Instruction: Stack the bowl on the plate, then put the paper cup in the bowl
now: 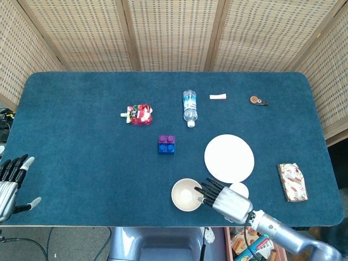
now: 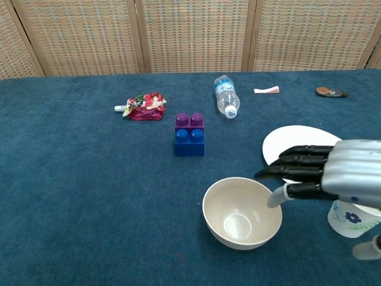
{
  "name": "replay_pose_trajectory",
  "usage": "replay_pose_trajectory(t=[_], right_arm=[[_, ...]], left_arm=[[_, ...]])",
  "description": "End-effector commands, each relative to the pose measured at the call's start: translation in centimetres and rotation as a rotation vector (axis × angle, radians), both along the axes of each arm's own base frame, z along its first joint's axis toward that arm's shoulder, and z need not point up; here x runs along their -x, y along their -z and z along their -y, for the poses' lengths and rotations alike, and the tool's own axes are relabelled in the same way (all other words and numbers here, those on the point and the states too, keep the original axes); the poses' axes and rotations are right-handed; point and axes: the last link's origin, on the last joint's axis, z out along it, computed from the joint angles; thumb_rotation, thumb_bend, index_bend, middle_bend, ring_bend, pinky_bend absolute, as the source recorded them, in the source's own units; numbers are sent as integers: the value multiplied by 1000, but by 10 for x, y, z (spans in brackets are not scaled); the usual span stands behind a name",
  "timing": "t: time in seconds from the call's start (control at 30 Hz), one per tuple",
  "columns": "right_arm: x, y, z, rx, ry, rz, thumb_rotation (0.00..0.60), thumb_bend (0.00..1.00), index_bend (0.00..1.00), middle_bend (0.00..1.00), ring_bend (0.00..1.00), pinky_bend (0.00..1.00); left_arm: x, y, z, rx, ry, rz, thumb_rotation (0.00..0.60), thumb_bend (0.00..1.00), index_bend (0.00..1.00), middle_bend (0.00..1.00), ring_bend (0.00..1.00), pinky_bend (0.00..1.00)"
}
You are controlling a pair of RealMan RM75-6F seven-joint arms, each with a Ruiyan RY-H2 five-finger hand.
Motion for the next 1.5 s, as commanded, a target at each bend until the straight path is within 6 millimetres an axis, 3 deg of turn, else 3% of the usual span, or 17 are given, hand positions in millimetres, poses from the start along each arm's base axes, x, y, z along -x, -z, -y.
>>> replay_pose_trajectory(t=[0.03, 0.3, 0.53, 0.63, 0.8, 1.0, 1.2, 1.37, 1.5], right_arm=[[-26, 29, 11, -19, -36, -23, 600, 0, 186, 0, 0, 0], [-38, 61, 22, -23, -36, -89, 600, 29, 269, 0, 0, 0], [-45, 74, 19, -41, -16, -68, 600, 364, 497, 0, 0, 0], [-50, 77, 17, -45, -16, -41, 600, 443, 575, 0, 0, 0], [-55, 74, 17, -42, -10, 7, 600, 504, 611, 0, 0, 0], [-63, 54, 24, -5, 4, 93, 600, 528, 628, 0, 0, 0], [-70, 19, 37, 48, 56, 196, 600, 527, 628, 0, 0, 0], [-72, -20, 60, 143, 101, 265, 600, 527, 628, 0, 0, 0], [-60, -45, 84, 239, 162, 262, 600, 528, 628, 0, 0, 0]], left_arm=[[1, 0, -2, 1, -6, 1, 600, 0, 0, 0, 0, 0], [2, -1, -5, 3, -21, 7, 600, 0, 0, 0, 0, 0], [3, -3, -6, 4, -23, 13, 600, 0, 0, 0, 0, 0], [3, -3, -6, 5, -22, 12, 600, 0, 0, 0, 0, 0], [3, -2, -6, 6, -25, 11, 600, 0, 0, 0, 0, 0], [4, -2, -6, 8, -27, 11, 600, 0, 0, 0, 0, 0], [3, 0, -6, 15, -25, 6, 600, 0, 0, 0, 0, 0], [2, 2, -5, 14, -24, 3, 600, 0, 0, 0, 0, 0], [2, 2, -5, 14, -22, 2, 600, 0, 0, 0, 0, 0]])
